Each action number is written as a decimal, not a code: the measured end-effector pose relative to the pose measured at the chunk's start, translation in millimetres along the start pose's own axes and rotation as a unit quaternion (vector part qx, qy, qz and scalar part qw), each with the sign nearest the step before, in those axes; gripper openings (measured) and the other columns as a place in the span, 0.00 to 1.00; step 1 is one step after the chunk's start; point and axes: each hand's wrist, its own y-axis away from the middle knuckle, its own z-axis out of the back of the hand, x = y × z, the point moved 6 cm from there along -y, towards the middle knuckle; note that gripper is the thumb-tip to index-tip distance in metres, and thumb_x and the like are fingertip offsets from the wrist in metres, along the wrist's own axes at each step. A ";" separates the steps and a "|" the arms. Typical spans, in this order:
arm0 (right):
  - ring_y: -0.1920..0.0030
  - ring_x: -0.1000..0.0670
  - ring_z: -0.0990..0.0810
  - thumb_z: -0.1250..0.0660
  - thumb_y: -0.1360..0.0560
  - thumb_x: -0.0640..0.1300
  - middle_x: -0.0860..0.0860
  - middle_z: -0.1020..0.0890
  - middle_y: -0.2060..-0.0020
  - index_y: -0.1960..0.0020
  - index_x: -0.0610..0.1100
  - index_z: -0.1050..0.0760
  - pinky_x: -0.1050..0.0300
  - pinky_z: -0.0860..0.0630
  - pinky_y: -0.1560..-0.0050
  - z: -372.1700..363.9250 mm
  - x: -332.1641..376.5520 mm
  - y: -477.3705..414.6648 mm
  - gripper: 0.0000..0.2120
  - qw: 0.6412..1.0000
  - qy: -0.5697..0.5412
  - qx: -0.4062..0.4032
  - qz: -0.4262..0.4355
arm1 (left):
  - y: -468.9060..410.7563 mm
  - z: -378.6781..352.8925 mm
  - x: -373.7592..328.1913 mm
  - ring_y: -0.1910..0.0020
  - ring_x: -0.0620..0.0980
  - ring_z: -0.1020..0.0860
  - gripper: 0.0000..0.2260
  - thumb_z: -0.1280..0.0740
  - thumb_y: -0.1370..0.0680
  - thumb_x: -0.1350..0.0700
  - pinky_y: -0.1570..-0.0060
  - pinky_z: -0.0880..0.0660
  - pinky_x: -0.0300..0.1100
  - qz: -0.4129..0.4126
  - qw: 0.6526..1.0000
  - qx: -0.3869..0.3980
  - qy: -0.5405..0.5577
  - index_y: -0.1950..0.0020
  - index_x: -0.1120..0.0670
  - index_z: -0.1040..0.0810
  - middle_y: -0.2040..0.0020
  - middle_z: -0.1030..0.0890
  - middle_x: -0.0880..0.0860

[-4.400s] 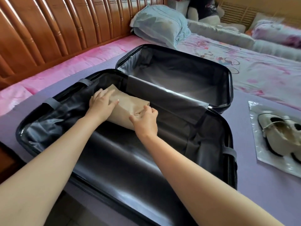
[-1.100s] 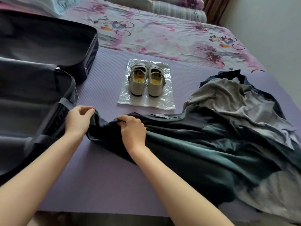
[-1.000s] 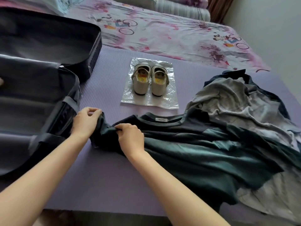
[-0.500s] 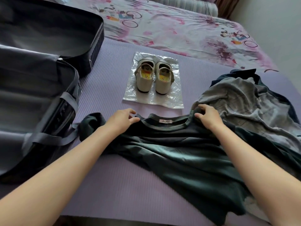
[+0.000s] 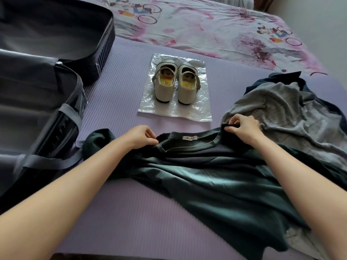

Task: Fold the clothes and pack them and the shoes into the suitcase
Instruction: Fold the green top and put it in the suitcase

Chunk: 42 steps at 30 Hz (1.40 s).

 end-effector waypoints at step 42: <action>0.30 0.43 0.33 0.36 0.22 0.44 0.42 0.27 0.33 0.28 0.44 0.35 0.50 0.44 0.28 4.6 113.3 -140.8 0.24 0.985 -0.042 -0.166 0.005 | -98.5 130.1 1.5 0.34 0.59 0.38 0.29 0.27 0.31 0.45 0.33 0.42 0.48 -0.026 0.926 -0.369 -0.079 0.35 0.55 0.30 0.35 0.35 0.59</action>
